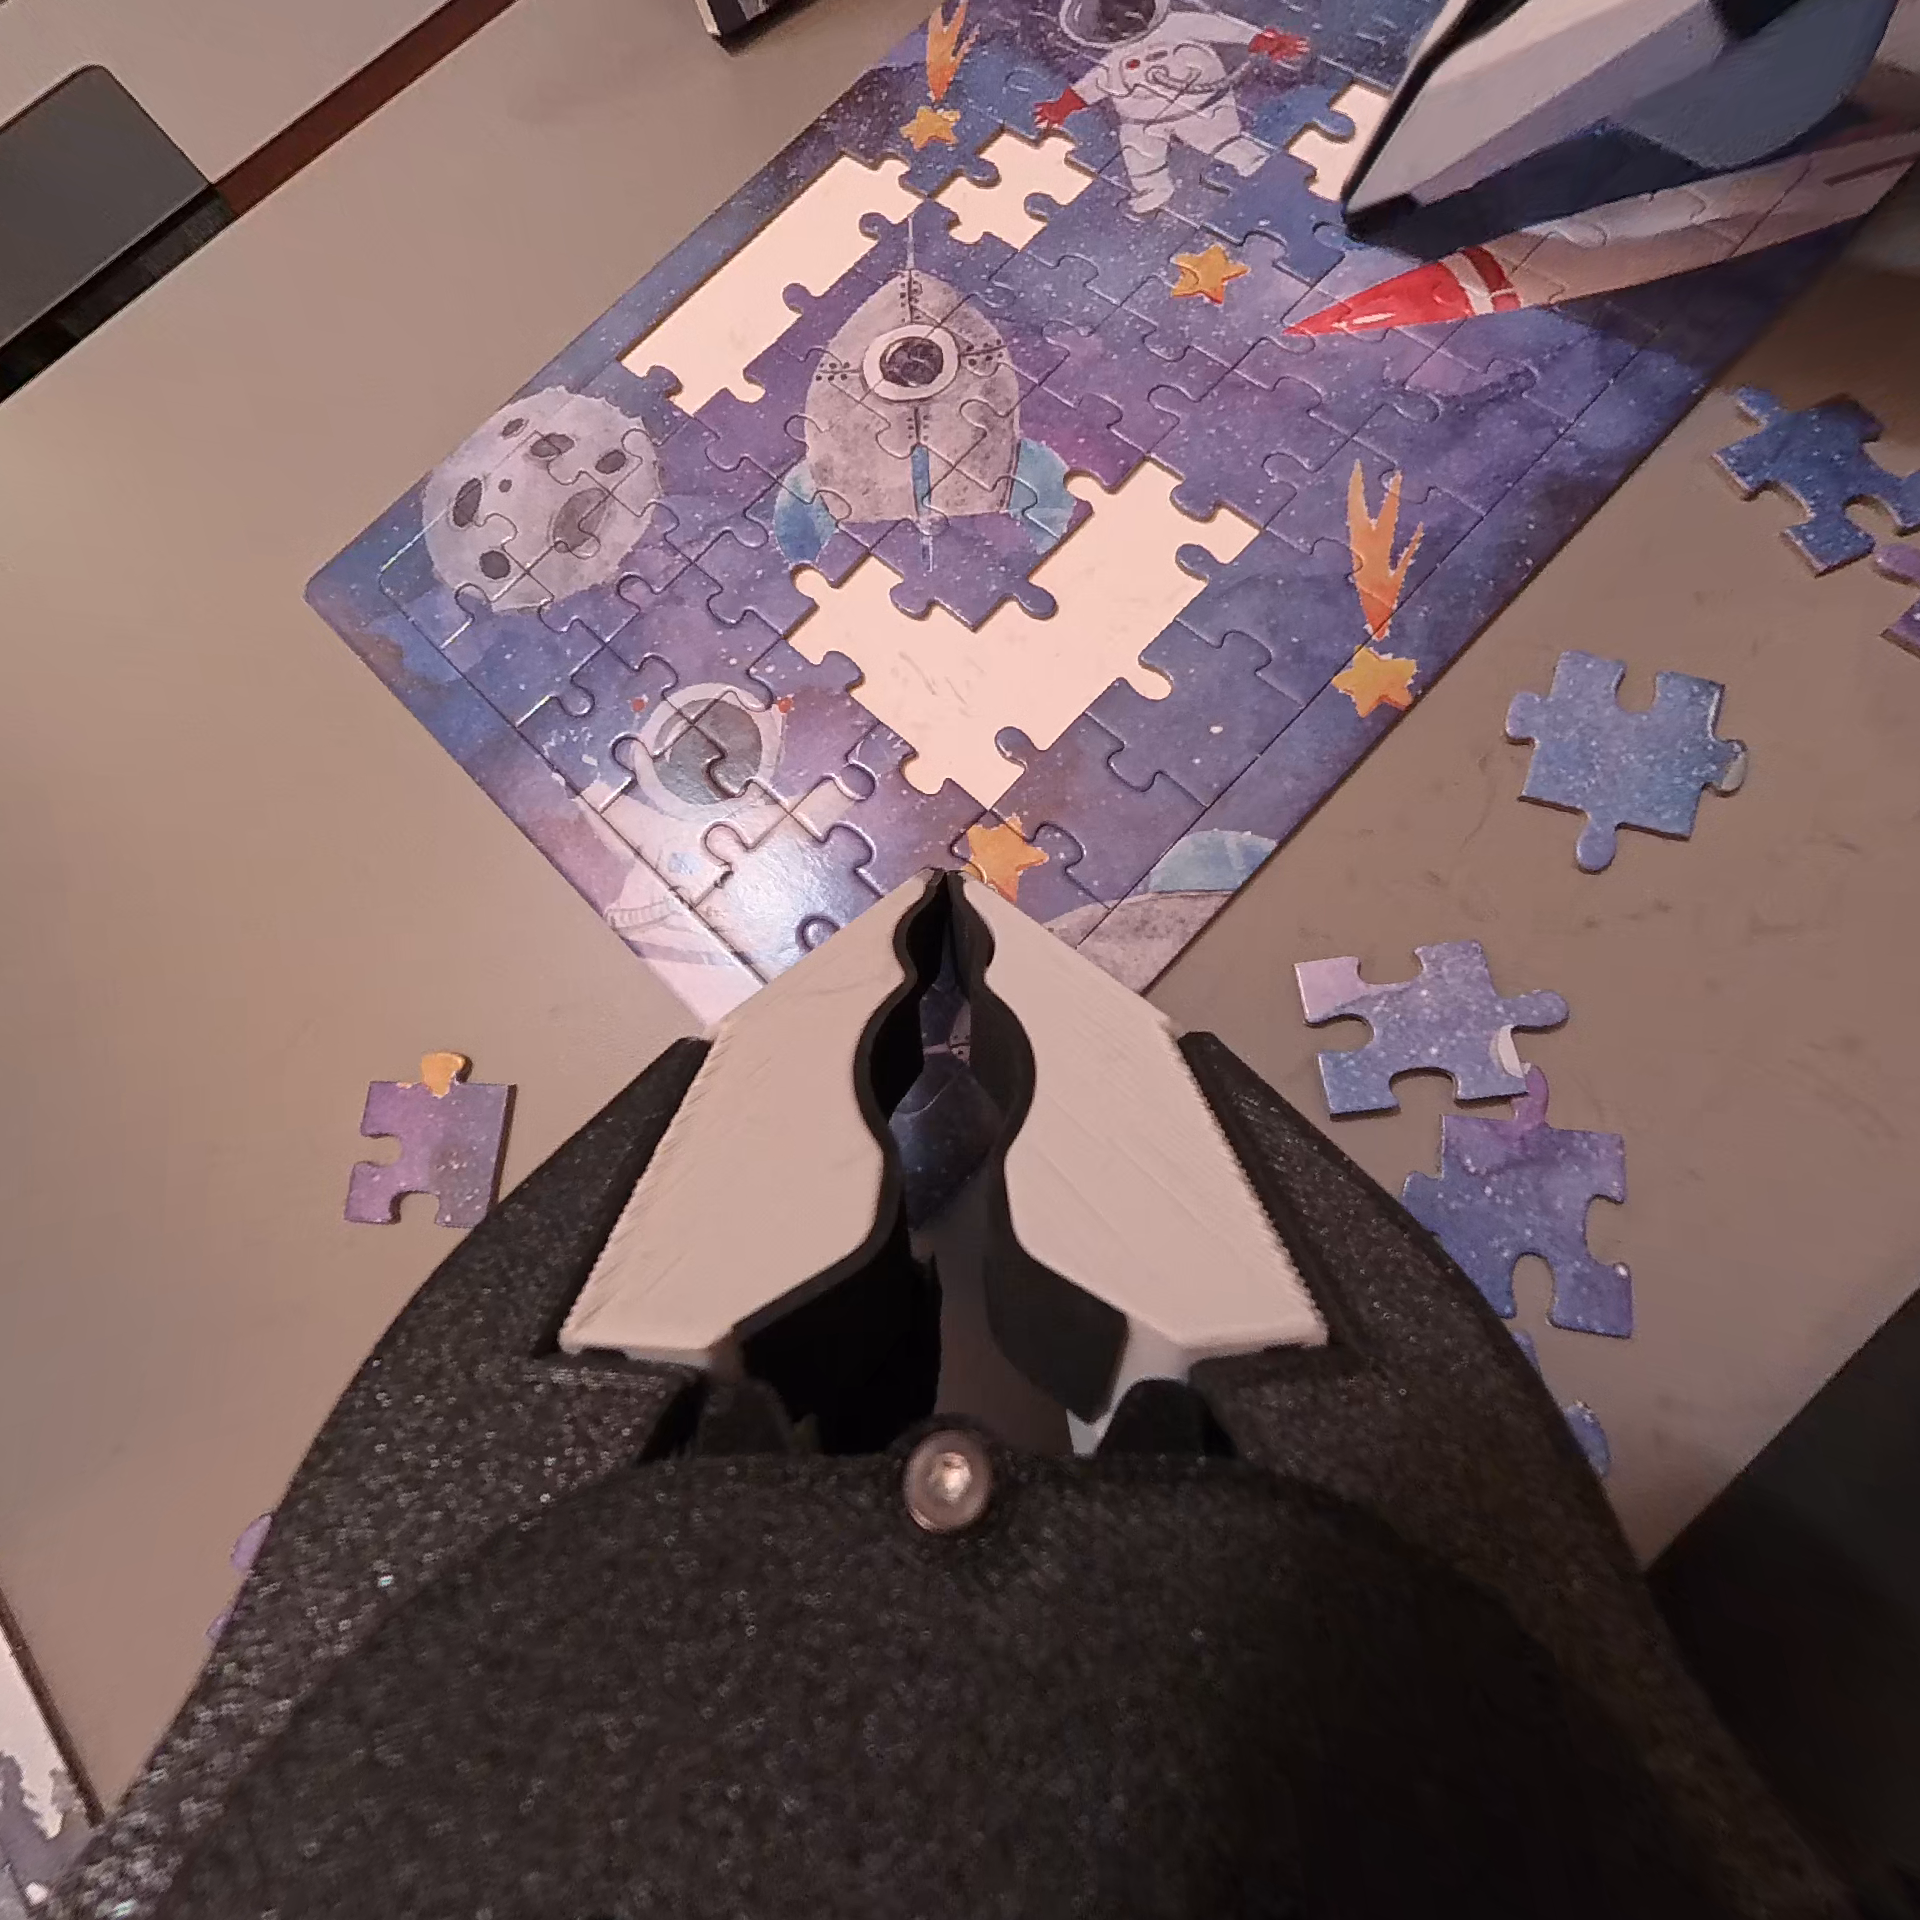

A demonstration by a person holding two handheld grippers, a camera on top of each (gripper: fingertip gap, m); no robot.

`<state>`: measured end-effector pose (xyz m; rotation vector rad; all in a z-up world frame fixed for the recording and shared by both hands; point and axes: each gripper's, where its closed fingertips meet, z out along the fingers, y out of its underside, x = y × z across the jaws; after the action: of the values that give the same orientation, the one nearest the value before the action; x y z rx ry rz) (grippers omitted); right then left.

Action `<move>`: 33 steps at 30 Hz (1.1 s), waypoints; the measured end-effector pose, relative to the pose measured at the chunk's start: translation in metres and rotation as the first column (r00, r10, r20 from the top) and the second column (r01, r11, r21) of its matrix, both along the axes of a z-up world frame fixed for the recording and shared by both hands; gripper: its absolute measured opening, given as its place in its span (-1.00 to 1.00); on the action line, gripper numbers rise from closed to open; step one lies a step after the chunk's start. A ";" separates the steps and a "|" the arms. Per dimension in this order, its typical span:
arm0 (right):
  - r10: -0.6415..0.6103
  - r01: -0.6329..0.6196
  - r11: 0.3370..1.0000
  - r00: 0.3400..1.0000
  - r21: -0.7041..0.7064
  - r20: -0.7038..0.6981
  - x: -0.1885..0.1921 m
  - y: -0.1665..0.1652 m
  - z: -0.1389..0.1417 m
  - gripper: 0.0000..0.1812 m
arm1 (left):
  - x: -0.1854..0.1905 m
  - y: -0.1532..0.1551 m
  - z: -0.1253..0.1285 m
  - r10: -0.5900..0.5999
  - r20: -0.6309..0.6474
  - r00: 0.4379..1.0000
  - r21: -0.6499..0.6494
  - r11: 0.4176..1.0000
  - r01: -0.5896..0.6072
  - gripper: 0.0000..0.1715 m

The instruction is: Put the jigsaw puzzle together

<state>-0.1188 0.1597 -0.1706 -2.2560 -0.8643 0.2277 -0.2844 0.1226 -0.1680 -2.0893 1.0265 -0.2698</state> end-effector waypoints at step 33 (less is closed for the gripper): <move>-0.143 0.037 0.969 0.890 -0.244 -0.434 -0.013 -0.001 0.016 -0.59 | 0.000 0.000 0.000 0.002 -0.006 1.000 0.006 1.000 -0.002 -1.00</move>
<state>-0.1320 0.1591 -0.1547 -2.3051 -0.5014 0.8091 -0.2847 0.1228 -0.1683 -2.0864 1.0275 -0.2597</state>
